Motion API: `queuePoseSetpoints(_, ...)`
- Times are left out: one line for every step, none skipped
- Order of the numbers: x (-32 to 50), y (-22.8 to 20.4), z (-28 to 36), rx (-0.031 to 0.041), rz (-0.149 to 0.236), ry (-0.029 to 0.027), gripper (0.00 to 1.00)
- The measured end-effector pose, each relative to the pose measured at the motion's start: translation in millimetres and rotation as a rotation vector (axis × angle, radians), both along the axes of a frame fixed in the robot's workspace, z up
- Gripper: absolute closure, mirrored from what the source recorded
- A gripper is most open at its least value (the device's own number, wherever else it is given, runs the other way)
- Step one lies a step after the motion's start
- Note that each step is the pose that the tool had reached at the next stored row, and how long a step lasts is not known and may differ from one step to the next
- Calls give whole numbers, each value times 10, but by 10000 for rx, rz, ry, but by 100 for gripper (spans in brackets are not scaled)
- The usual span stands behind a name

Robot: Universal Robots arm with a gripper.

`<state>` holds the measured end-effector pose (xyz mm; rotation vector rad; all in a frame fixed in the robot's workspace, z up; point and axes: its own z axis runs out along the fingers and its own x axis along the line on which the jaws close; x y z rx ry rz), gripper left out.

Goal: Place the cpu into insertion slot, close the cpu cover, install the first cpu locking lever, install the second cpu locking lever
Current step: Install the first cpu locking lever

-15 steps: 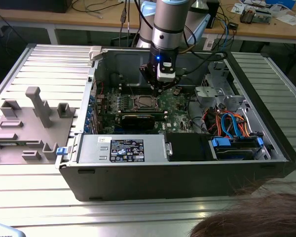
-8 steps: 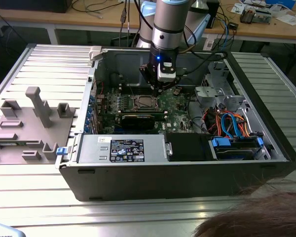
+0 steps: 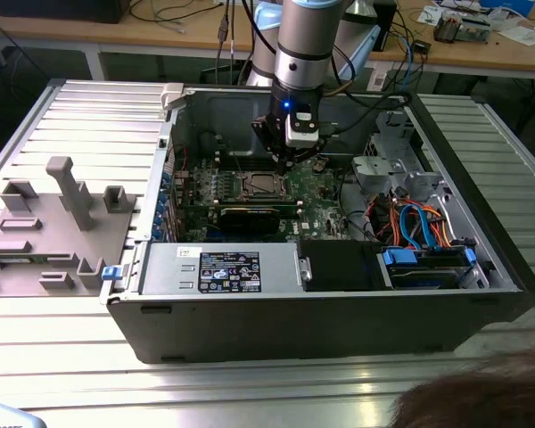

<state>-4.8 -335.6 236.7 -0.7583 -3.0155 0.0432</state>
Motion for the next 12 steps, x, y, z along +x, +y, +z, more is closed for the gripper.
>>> queuePoseSetpoints(0,0,0,0,23,0,89)
queuePoseSetpoints(0,0,0,0,29,0,89)
queuePoseSetpoints(0,0,0,0,36,0,89)
queuePoseSetpoints(0,0,0,0,45,0,89)
queuePoseSetpoints(0,0,0,0,57,-1,89)
queuePoseSetpoints(0,0,0,0,67,-1,89)
queuePoseSetpoints(0,0,0,0,81,-1,89)
queuePoseSetpoints(0,0,0,0,94,0,89)
queuePoseSetpoints(0,0,0,0,114,-1,89)
queuePoseSetpoints(0,0,0,0,129,0,89)
queuePoseSetpoints(0,0,0,0,146,0,89)
queuePoseSetpoints(0,0,0,1,167,0,89)
